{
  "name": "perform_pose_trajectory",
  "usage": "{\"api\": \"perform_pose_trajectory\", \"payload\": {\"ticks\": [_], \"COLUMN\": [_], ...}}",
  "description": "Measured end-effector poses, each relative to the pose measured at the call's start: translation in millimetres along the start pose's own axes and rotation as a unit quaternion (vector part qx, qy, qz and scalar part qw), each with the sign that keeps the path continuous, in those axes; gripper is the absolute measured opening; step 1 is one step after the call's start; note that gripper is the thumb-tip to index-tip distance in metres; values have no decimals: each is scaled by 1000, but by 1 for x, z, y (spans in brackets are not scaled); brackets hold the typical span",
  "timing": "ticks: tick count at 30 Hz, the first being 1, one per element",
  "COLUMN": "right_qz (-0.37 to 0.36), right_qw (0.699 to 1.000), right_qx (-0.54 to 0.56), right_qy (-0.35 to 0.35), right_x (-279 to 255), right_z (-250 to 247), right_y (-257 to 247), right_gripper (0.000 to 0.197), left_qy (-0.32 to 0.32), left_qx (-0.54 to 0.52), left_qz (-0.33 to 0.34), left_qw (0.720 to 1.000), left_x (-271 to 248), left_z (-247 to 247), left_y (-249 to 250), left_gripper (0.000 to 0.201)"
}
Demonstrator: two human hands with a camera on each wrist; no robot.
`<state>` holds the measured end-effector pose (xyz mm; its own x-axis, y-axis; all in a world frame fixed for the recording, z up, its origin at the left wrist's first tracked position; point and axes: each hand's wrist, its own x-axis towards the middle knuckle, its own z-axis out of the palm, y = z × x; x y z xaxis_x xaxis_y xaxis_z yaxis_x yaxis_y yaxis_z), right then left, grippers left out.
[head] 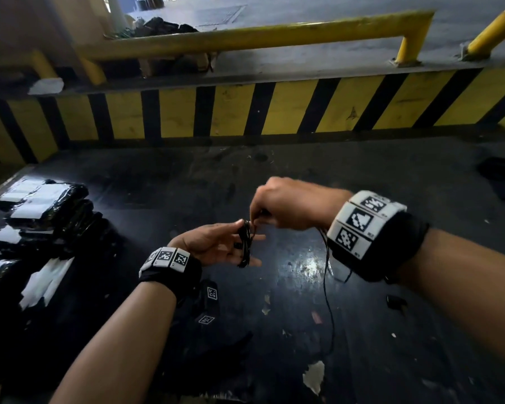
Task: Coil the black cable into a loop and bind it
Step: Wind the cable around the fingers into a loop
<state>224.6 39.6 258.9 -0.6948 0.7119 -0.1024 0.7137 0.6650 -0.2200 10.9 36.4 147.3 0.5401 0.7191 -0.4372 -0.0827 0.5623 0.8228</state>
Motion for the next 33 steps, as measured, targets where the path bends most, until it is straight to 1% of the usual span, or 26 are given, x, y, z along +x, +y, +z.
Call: {"api": "perform_pose_trajectory", "payload": {"ticks": [2,3,6,9,14,19,22,25,28,31,32,33], "right_qz": [-3,-9,-20,-25,-49,-57,-52,-48,-51,-9,1,6], "right_qw": [999,999,996,996,995,994,995,994,987,974,970,969], "right_qx": [-29,-41,-68,-72,-63,-53,-43,3,87,190,216,226], "right_qy": [16,24,45,55,67,76,79,99,127,122,112,105], "right_x": [7,12,25,34,38,41,45,50,52,45,41,37], "right_z": [-15,-20,-28,-30,-27,-22,-16,-7,13,43,57,68], "right_y": [-1,-1,1,7,18,27,32,44,63,72,72,69], "right_gripper": [14,13,13,13,16,18,17,14,14,18,18,22], "left_qy": [-26,-40,-72,-91,-95,-104,-120,-138,-155,-188,-204,-215], "left_qx": [14,18,12,-9,-50,-88,-73,-53,-46,-31,-38,-55], "left_qz": [-18,-22,-23,-19,-13,3,8,21,44,76,85,90], "left_qw": [999,999,997,996,994,991,990,989,986,979,975,971], "left_x": [0,0,0,-1,-5,-7,-9,-14,-21,-27,-29,-30], "left_z": [4,5,11,13,10,10,15,24,27,30,31,31], "left_y": [-1,-1,-5,-10,-12,-16,-12,-1,11,24,28,32], "left_gripper": [58,57,64,63,49,46,45,43,45,47,46,45]}}
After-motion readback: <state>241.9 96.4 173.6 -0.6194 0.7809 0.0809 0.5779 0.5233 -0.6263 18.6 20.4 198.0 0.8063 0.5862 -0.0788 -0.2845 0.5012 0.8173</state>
